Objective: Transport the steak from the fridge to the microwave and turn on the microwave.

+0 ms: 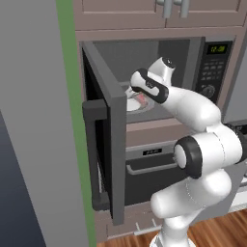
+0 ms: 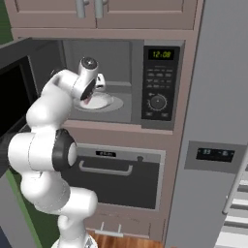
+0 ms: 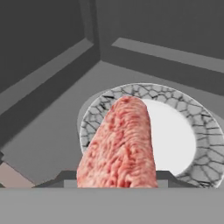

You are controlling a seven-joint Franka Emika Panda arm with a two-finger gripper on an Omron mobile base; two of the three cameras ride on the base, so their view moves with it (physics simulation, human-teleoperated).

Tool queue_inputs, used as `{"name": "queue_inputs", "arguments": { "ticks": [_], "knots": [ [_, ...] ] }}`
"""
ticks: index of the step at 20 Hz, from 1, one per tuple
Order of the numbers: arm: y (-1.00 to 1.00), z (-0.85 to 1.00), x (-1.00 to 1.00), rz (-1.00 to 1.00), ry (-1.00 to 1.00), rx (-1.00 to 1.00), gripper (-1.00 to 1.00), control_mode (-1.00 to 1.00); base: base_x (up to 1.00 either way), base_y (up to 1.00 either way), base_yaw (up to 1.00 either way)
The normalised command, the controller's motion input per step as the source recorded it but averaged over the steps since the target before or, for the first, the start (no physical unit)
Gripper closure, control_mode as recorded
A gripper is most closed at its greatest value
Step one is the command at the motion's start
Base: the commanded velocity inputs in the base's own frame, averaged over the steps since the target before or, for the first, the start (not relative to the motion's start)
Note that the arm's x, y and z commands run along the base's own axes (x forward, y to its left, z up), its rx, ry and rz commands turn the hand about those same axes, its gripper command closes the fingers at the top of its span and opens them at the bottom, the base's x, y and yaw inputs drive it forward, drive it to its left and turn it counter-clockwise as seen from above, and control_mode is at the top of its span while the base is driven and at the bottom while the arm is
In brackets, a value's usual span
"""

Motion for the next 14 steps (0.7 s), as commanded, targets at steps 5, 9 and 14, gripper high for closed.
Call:
{"name": "queue_inputs", "arguments": {
  "ticks": [5, 9, 14],
  "knots": [
    [0.14, -0.17, 0.41, 0.04, 0.02, -0.08, 1.00, -1.00, 0.00, 0.00, 0.00],
    [0.17, -0.22, 0.33, 0.01, 0.00, -0.10, 1.00, -1.00, 0.00, 0.00, 0.00],
    [0.12, -0.16, 0.34, 0.01, 0.00, -0.06, 1.00, -1.00, 0.00, 0.00, 0.00]
  ]
}}
